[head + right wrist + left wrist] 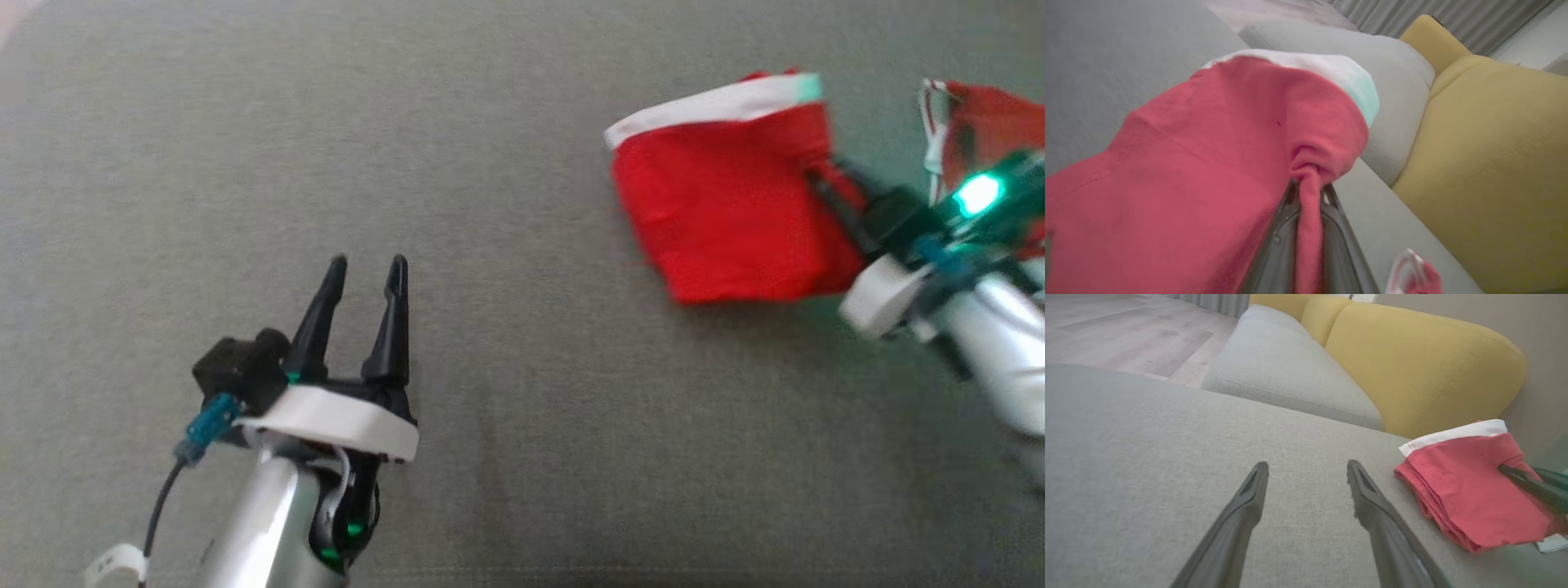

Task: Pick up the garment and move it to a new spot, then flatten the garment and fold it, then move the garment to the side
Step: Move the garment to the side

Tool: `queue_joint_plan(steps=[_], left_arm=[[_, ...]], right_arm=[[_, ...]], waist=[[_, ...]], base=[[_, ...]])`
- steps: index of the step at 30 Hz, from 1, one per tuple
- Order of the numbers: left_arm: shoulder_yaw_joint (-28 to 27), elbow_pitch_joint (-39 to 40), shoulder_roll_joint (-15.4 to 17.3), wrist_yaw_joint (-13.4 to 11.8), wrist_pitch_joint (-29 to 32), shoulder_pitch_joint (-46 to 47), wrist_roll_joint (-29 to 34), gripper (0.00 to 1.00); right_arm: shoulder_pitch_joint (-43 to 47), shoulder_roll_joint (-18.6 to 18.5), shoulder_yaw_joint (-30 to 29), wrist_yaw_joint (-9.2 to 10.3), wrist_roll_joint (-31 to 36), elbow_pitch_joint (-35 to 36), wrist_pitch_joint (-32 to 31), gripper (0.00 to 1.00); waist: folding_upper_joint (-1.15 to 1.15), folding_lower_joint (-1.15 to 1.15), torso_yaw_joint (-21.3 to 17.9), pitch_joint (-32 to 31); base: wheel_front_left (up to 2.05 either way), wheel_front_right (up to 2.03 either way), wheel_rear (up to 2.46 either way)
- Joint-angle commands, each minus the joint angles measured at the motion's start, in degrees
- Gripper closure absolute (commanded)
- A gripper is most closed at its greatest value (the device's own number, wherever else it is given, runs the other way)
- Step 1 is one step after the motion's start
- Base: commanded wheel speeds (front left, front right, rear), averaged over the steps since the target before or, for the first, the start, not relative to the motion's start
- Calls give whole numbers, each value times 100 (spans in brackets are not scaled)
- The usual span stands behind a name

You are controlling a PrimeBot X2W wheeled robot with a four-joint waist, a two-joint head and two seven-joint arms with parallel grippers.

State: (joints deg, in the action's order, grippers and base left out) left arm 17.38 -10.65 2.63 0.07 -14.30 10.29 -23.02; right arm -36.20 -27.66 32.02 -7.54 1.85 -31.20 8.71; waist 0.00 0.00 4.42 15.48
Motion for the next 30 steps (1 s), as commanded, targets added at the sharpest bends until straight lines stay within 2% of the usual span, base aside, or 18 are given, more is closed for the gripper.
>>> queue_joint_plan(steps=[1, 4, 8, 10, 13, 18, 24, 29, 30], left_arm=[[-226, 209, 25, 26, -70, 286, 72, 0], [-245, 215, 25, 78, -70, 471, 132, 0], [-236, 207, 25, 158, -70, 749, 216, 0], [-228, 192, 25, 197, -70, 881, 257, 0], [-236, 176, 25, 236, -70, 1044, 306, 0], [-294, 157, 25, 290, -70, 1162, 343, 0], [-286, 133, 25, 332, -70, 1222, 326, 0], [-272, 136, 25, 330, -70, 1227, 286, 0], [-272, 129, 25, 330, -70, 1216, 280, 0]], right_arm=[[-168, -313, 94, 5, -138, 216, -59, 100], [-413, -1045, 416, 5, -568, 486, -293, 100], [-655, -1900, 528, 5, -1079, 728, -603, 100], [-714, -2211, 455, 5, -1262, 776, -743, 100], [-693, -2489, 240, 5, -1467, 789, -997, 100], [-537, -2606, -281, 5, -1477, 763, -1452, 100], [-257, -2487, -857, 5, -1283, 842, -2019, 100], [9, -2313, -1495, 5, -1052, 929, -2224, 100], [72, -2238, -1610, 5, -1051, 961, -2228, 89]], waist=[[0, 0, -247, 246], [0, 0, -455, 510], [0, 0, -648, 872], [0, 0, -706, 1031], [0, 0, -767, 1211], [0, 0, -834, 1340], [0, 0, -790, 1396], [0, 0, -718, 1403], [0, 0, -708, 1389]], base=[[0, 0, 0], [0, 0, 0], [0, 0, 0], [0, 0, 0], [0, 0, 0], [0, 0, 0], [0, 0, 0], [0, 0, 0], [0, 0, 0]])
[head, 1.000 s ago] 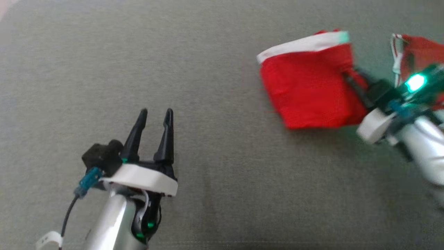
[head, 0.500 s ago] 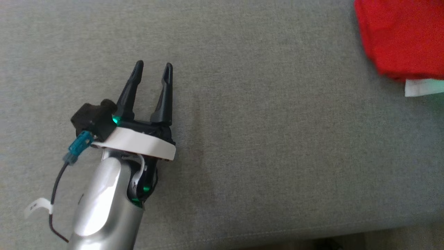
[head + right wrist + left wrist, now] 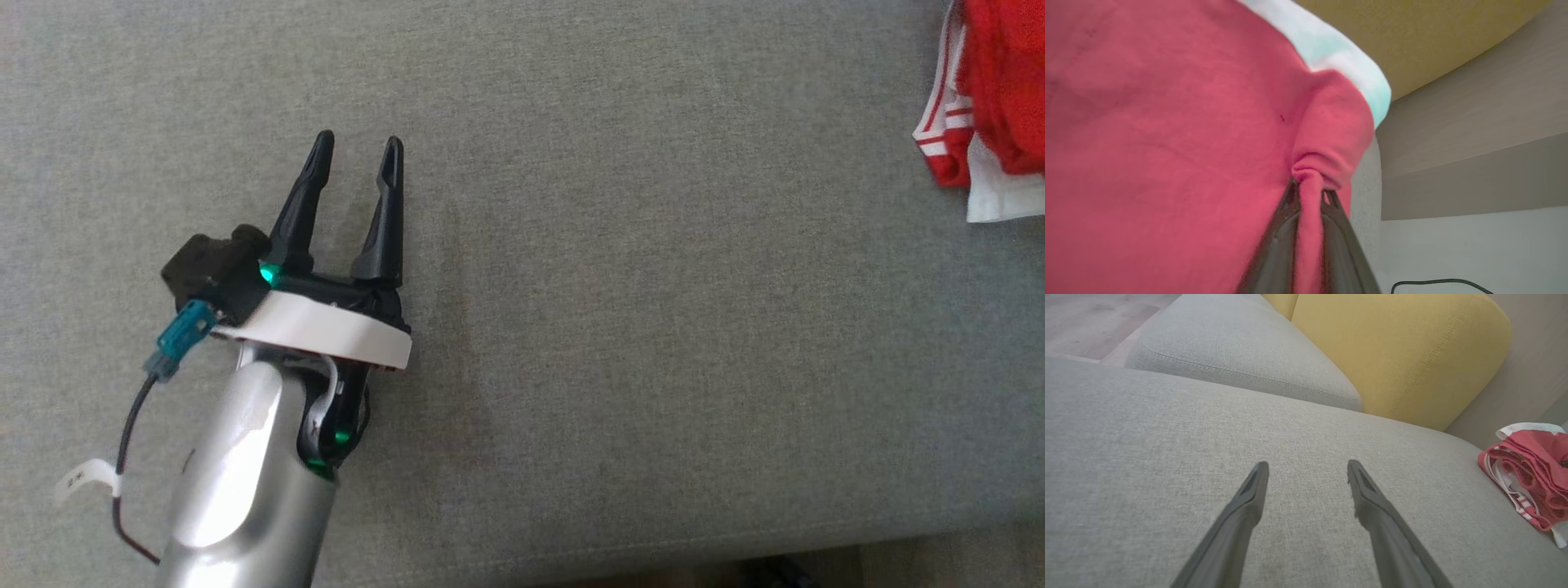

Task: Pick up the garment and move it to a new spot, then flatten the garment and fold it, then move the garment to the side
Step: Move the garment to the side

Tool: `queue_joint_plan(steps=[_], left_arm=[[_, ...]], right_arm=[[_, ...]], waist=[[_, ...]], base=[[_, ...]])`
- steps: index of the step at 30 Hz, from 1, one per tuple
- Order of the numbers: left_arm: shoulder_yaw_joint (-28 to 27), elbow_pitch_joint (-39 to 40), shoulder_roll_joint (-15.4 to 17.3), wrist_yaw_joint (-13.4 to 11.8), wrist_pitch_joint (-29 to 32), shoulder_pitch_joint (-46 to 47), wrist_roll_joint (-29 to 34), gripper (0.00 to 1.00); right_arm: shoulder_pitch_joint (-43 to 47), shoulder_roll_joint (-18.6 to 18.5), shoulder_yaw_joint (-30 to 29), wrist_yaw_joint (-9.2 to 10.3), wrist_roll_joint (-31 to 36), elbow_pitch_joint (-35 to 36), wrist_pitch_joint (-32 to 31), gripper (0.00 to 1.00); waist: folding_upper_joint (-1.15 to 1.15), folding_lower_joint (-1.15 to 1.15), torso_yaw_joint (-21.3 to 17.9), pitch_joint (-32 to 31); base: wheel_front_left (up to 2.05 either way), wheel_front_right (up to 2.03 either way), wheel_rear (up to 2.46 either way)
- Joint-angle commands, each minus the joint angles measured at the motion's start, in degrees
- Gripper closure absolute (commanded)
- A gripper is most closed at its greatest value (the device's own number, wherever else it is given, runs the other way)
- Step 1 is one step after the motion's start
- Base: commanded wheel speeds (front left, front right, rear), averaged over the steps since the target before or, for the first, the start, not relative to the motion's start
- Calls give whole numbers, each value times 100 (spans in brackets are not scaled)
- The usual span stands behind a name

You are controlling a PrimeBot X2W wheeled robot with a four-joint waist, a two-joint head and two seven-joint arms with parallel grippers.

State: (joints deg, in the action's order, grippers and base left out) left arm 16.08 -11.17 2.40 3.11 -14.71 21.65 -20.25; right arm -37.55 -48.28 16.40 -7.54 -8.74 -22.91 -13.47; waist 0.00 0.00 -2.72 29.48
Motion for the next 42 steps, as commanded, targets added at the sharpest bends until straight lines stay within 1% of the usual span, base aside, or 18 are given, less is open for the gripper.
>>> queue_joint_plan(steps=[1, 2, 7, 10, 11, 13, 15, 20, 23, 27, 30, 32, 35, 37, 39, 42], left_arm=[[-144, 171, 48, 25, -29, 66, -2, 0], [-146, 160, 48, 24, -29, 52, -9, 0], [-175, 120, 48, 8, -29, -25, -57, 0], [-192, 111, 48, -5, -29, -99, -84, 0], [-192, 111, 48, -5, -29, -99, -84, 0], [-207, 109, 48, -18, -29, -167, -99, 0], [-239, 117, 48, -44, -29, -263, -121, 0], [-337, 192, 48, -125, -29, -545, -139, 0], [-347, 229, 48, -176, -29, -715, 87, 0], [-326, 225, 48, -219, -29, -999, 181, 0], [-239, 194, 48, -159, -29, -1239, 288, 0], [-219, 219, 48, -185, -29, -1400, 305, 0], [-280, 267, 48, -326, -29, -1627, 222, 0], [-314, 309, 48, -399, -29, -1764, 223, 0], [-361, 435, 48, -525, -29, -1967, 244, 0], [-370, 508, 48, -595, -29, -2110, 261, 0]], right_arm=[[278, -112, -122, 5, 16, 188, 3, 51], [347, -52, -211, 5, 8, 209, -24, 0], [612, 133, -493, 5, 88, 436, -124, 0], [644, 302, -651, 5, 207, 624, -145, 0], [644, 302, -651, 5, 207, 624, -145, 0], [619, 526, -757, 5, 308, 790, -73, 0], [594, 896, -833, 5, 326, 963, 74, 0], [672, 2131, -1019, 5, 51, 1200, 680, 0], [878, 2812, -1035, 5, -132, 1281, 1138, 0], [1323, 3543, -1097, 5, -141, 1250, 1714, 0], [1710, 4066, -1252, 5, -208, 1167, 2036, 0], [1942, 4244, -1293, 5, -169, 1132, 2190, 0], [2271, 4396, -1329, 5, -65, 1075, 2382, 0], [2497, 4460, -1354, 5, 0, 1031, 2503, 0], [2848, 4515, -1413, 5, 69, 941, 2648, 0], [3073, 4534, -1450, 5, 61, 899, 2746, 0]], waist=[[0, 0, 16, -33], [0, 0, 23, -58], [0, 0, 59, -261], [0, 0, 80, -459], [0, 0, 80, -459], [0, 0, 99, -635], [0, 0, 117, -844], [0, 0, 224, -1400], [0, 0, 310, -1670], [0, 0, 420, -2000], [0, 0, 474, -2205], [0, 0, 495, -2308], [0, 0, 517, -2462], [0, 0, 524, -2573], [0, 0, 531, -2735], [0, 0, 520, -2784]], base=[[0, 0, 0], [0, 0, 0], [0, 0, 0], [0, 0, 0], [0, 0, 0], [0, 0, 0], [0, 0, 0], [0, 0, 0], [0, 0, 0], [0, 0, 0], [0, 0, 0], [0, 0, 0], [0, 0, 0], [0, 0, 0], [0, 0, 0], [0, 0, 0]])
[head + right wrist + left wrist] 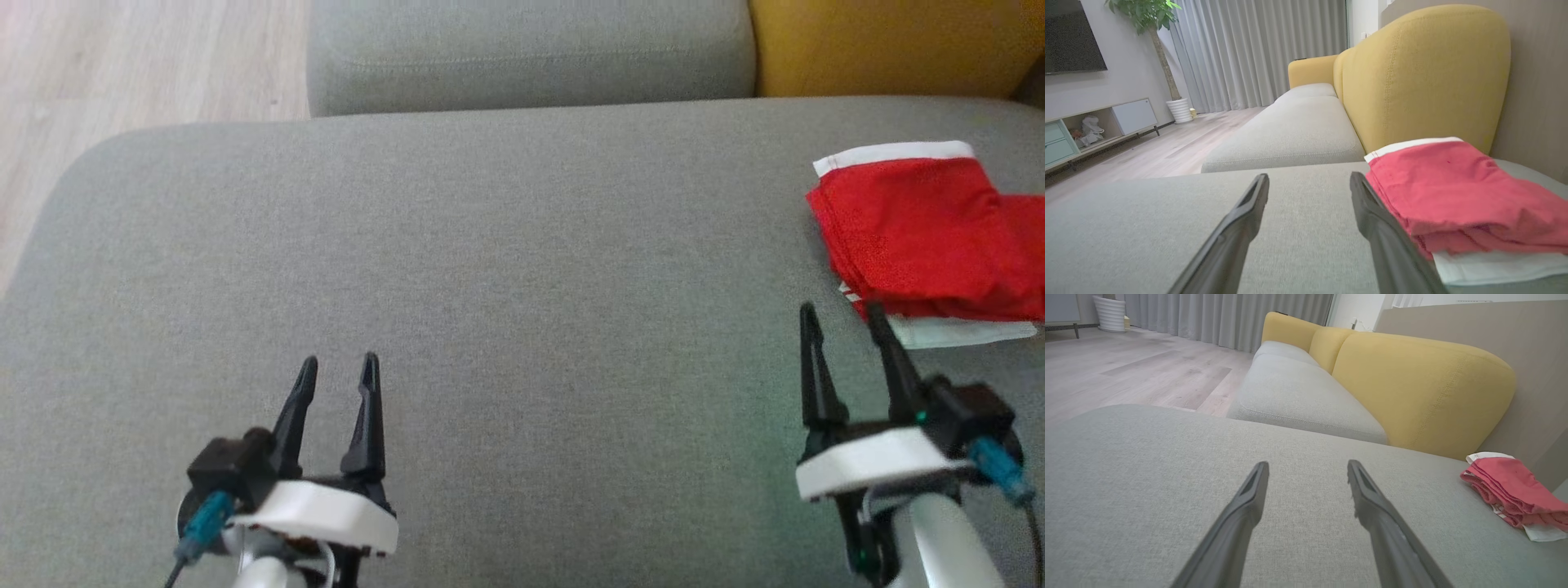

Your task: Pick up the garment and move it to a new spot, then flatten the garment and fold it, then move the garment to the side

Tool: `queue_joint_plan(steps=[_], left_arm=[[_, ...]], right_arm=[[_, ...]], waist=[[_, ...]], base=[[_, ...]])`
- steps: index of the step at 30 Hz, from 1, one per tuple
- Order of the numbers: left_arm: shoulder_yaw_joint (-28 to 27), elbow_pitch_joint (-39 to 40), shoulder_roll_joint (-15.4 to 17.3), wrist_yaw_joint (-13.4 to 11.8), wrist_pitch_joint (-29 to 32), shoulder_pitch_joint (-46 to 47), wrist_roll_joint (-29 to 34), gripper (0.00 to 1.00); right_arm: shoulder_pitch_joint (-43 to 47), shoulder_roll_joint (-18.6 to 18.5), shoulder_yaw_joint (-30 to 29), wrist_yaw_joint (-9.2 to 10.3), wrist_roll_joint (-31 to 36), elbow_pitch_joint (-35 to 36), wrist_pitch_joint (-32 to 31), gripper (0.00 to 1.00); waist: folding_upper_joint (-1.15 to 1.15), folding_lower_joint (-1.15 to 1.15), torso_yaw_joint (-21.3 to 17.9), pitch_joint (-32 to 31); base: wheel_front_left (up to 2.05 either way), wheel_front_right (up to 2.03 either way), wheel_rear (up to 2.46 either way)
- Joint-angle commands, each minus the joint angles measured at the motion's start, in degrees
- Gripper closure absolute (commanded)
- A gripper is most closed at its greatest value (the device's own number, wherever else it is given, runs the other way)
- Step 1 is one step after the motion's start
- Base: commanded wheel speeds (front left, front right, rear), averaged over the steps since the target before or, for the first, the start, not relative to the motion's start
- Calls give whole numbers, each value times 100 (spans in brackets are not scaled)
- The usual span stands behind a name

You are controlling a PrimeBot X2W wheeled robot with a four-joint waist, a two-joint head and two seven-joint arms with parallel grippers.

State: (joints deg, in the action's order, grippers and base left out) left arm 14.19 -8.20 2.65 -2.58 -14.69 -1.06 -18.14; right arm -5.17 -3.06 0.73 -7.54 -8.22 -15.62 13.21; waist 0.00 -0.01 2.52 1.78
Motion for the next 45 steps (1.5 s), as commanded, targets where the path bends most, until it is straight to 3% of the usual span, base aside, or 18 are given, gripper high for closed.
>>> queue_joint_plan(steps=[1, 13, 27, 28, 32, 45], left_arm=[[-181, 236, 22, -40, -31, 143, 108, 0], [-408, 474, 22, 281, -31, 69, -240, 0], [-526, 495, 22, 334, -31, -18, -340, 0], [-334, 317, 2, 316, 0, -133, -339, 100], [-329, -1, -7, 313, 12, -216, -391, 100], [-454, -63, 41, 382, 188, -120, -1180, 100]], right_arm=[[-115, 14, 138, 5, -28, 157, 99, 0], [-72, 17, 341, 5, -170, 128, 174, 0], [-65, 18, 327, 5, -197, 283, 178, 0], [120, 21, 201, 0, -188, 78, 100, 100], [226, 28, 224, 0, -238, -205, 82, 100], [193, 5, 152, 1, -1122, -166, -113, 100]], waist=[[0, 1, -7, -20], [0, 1, -55, -17], [0, 1, -71, -33], [0, 1, -72, -34], [0, 1, -74, -35], [0, 1, -93, -48]], base=[[0, 0, 0], [0, 0, 0], [0, 0, 0], [0, 0, 0], [0, 0, 0], [0, 0, 0]])
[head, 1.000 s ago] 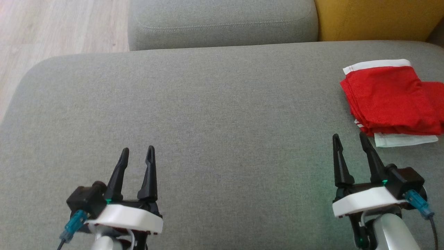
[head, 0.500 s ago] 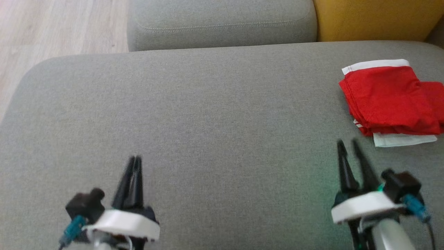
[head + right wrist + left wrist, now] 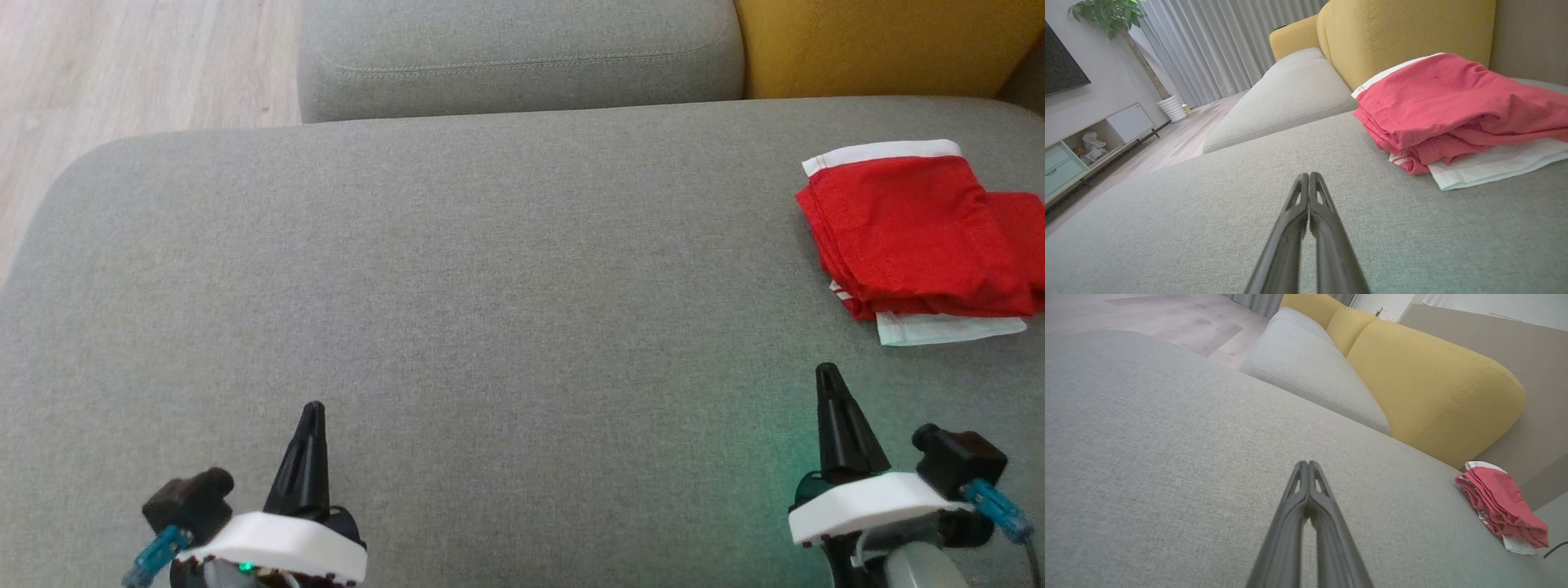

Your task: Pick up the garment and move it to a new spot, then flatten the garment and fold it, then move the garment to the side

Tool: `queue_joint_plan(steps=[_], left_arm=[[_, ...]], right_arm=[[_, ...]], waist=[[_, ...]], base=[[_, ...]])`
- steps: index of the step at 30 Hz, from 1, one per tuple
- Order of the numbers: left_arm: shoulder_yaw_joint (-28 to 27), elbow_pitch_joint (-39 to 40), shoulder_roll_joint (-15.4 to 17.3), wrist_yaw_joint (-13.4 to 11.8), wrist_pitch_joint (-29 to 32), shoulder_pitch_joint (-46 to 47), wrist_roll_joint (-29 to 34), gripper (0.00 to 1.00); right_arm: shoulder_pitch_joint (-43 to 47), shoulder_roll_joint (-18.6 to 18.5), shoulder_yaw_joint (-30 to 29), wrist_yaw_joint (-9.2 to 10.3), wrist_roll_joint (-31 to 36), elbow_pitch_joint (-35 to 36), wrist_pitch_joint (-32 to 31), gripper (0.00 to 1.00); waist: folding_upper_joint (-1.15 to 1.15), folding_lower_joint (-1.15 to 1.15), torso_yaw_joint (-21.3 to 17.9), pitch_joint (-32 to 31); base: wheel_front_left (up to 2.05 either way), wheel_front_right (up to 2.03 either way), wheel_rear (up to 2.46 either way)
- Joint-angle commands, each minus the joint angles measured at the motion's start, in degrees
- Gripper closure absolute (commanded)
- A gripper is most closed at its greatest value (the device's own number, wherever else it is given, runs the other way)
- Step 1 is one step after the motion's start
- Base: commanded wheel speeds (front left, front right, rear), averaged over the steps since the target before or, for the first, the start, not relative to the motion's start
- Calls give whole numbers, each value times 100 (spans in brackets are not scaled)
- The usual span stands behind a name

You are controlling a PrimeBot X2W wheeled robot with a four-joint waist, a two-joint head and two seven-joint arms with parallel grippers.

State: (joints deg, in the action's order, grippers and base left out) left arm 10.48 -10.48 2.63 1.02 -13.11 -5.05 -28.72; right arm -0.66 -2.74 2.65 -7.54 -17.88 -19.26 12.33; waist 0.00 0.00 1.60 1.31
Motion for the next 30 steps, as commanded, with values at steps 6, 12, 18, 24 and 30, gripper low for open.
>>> queue_joint_plan(steps=[6, 12, 18, 24, 30], left_arm=[[-142, 127, 62, 58, 113, 328, -480, 100], [-194, 97, 76, 87, 184, 367, -778, 100], [-260, 70, 91, 121, 270, 414, -1132, 100], [-328, 49, 103, 155, 359, 455, -1481, 100], [-399, 25, 114, 188, 449, 498, -1831, 100]], right_arm=[[-274, -35, -76, 1, -559, 215, -115, 100], [-286, -41, -106, 1, -894, 230, -192, 100], [-301, -47, -144, 1, -1294, 248, -284, 100], [-316, -52, -183, 2, -1691, 267, -378, 100], [-331, -56, -224, 2, -2089, 285, -472, 100]], waist=[[0, 0, -10, -7], [0, 0, -17, -12], [0, 0, -25, -18], [0, 0, -34, -24], [0, 0, -43, -30]], base=[[0, 0, 0], [0, 0, 0], [0, 0, 0], [0, 0, 0], [0, 0, 0]])
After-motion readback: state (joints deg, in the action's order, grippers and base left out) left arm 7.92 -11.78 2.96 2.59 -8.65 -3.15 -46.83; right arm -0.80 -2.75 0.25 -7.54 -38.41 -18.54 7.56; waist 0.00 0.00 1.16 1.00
